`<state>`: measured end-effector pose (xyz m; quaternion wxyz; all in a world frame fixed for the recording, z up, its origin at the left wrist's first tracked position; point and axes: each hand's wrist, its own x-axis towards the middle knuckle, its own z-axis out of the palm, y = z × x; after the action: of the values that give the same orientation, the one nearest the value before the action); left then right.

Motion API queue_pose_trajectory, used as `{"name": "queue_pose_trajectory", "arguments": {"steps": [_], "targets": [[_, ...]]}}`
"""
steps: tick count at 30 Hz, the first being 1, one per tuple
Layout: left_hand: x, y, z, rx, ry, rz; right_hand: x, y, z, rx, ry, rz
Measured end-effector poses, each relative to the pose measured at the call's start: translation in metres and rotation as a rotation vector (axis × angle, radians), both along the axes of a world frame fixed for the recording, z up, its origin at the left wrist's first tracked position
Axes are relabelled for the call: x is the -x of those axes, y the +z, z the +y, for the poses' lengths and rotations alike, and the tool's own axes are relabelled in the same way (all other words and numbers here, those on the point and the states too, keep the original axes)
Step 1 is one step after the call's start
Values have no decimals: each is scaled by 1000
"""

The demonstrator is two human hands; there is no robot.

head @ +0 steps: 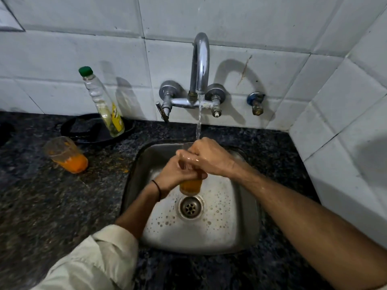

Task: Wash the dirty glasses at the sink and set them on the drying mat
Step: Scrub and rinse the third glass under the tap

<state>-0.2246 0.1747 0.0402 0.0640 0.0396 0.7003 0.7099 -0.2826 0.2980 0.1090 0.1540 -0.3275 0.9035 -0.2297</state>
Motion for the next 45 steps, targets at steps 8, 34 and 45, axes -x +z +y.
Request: {"name": "queue_pose_trajectory", "arguments": {"steps": [8,34,45], "targets": [[12,-10,35,519,561,93,-12,-20,-20,101,-327,167],[23,-19,21,438,450,220,-23,-23,-11,154,-264,-200],[26,-19,-1,506,120,158,0,-27,5,-580,162,110]]}}
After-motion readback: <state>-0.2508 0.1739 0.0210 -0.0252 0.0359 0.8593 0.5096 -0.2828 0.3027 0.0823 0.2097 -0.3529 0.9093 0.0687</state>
